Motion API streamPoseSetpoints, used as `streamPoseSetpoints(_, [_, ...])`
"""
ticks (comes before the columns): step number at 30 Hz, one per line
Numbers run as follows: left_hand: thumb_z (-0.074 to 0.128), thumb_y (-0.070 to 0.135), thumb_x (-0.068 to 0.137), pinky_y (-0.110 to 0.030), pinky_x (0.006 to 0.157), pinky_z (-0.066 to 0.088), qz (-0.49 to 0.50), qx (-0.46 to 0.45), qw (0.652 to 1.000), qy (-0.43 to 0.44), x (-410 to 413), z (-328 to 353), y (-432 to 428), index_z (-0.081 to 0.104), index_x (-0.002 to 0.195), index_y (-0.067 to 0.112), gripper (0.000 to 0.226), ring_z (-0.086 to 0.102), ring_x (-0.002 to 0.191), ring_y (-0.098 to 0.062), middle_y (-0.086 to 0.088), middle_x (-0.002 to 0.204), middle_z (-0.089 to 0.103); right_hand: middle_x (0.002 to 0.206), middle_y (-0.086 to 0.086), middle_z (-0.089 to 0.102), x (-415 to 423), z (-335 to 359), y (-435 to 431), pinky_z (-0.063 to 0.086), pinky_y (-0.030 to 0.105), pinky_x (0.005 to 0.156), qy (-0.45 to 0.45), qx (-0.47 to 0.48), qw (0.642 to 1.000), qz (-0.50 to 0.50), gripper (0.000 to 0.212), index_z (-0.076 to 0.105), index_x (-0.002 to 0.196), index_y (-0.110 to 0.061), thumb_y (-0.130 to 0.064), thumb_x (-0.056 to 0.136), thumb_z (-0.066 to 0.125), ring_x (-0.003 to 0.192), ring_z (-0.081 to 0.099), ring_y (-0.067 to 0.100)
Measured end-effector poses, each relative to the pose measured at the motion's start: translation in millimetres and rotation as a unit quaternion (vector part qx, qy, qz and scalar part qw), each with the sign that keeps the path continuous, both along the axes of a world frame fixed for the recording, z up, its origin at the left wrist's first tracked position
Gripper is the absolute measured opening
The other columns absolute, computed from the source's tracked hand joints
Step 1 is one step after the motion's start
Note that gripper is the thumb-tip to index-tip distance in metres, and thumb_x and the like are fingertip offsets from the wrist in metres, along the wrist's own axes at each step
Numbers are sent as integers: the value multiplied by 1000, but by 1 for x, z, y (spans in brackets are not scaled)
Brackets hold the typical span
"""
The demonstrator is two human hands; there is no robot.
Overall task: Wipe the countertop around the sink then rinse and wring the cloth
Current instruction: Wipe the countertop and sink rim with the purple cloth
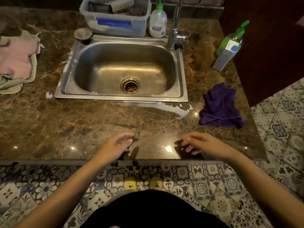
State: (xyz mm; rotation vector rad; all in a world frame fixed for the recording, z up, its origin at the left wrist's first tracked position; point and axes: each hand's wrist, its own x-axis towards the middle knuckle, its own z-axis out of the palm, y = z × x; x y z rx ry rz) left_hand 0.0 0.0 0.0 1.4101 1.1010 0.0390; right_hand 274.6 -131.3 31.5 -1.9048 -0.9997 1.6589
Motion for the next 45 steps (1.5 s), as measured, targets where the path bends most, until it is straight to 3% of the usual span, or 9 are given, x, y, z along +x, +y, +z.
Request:
streamPoseSetpoints(4, [48, 25, 95, -38, 106, 33, 82, 265, 954, 114, 43, -18, 17, 40, 139, 16, 45, 39, 132, -25, -7, 143, 44, 101, 6, 68, 39, -6, 35, 46, 32, 79, -289, 139, 937, -142, 24, 61, 111, -10, -22, 96, 47, 90, 62, 20])
streamPoseSetpoints(8, [39, 36, 97, -42, 119, 7, -3, 334, 921, 198, 83, -50, 18, 20, 147, 10, 60, 4, 146, -28, -14, 158, 10, 110, 14, 65, 73, -27, 63, 42, 34, 84, -421, 203, 870, -155, 26, 62, 112, -4, -18, 92, 52, 102, 58, 28])
streamPoseSetpoints(12, [29, 42, 97, -43, 118, -5, 5, 383, 887, 257, 96, -65, 14, 9, 148, 5, 66, -8, 145, -31, -19, 158, -3, 143, 15, 40, 107, -49, 71, 31, 49, 100, -553, 104, 820, -109, 48, 44, 135, -14, -36, 93, 49, 128, 32, 39])
streamPoseSetpoints(16, [25, 46, 96, -42, 118, -5, 15, 411, 866, 286, 93, -73, 11, 8, 148, 3, 70, -5, 145, -31, -20, 157, 1, 156, 16, 11, 117, -71, 69, 16, 52, 110, -515, -21, 853, -84, 75, 14, 148, -17, -57, 90, 39, 140, 14, 39])
streamPoseSetpoints(25, [22, 48, 96, -43, 119, -3, 7, 431, 847, 313, 94, -77, 11, 8, 147, 1, 71, -4, 146, -30, -21, 157, 3, 117, 17, 57, 91, -89, 74, 41, 45, 80, -538, 188, 813, -117, 32, 60, 116, -9, -19, 86, 59, 101, 48, 37])
streamPoseSetpoints(33, [2, 56, 87, -39, 117, -8, -1, 439, 835, 332, 94, -78, 12, 6, 147, 3, 80, -6, 146, -28, -19, 157, 1, 120, 14, 60, 106, -72, 111, 29, 32, 99, -359, 249, 884, -167, 30, 63, 116, -8, -18, 87, 61, 114, 49, 29])
streamPoseSetpoints(40, [28, 42, 97, -33, 118, -7, 113, 405, 867, 266, 104, -70, 17, 9, 148, 7, 65, -5, 146, -19, -11, 158, 3, 122, 17, 55, 109, -47, 176, 33, 39, 99, -414, 297, 828, -234, 37, 55, 123, -8, -21, 89, 55, 114, 46, 33])
streamPoseSetpoints(42, [23, 42, 96, -34, 118, -6, 119, 400, 866, 276, 108, -71, 17, 8, 148, 7, 65, -5, 146, -18, -11, 158, 3, 127, 17, 50, 117, -46, 200, 35, 44, 98, -447, 278, 827, -199, 44, 49, 129, -10, -26, 89, 54, 116, 43, 35])
streamPoseSetpoints(45, [20, 42, 96, -34, 117, -8, 126, 392, 860, 301, 110, -78, 19, 6, 148, 7, 64, -7, 145, -19, -11, 158, 1, 133, 14, 41, 123, -64, 228, 35, 48, 97, -482, 209, 851, 11, 49, 44, 135, -17, -40, 92, 48, 118, 38, 36])
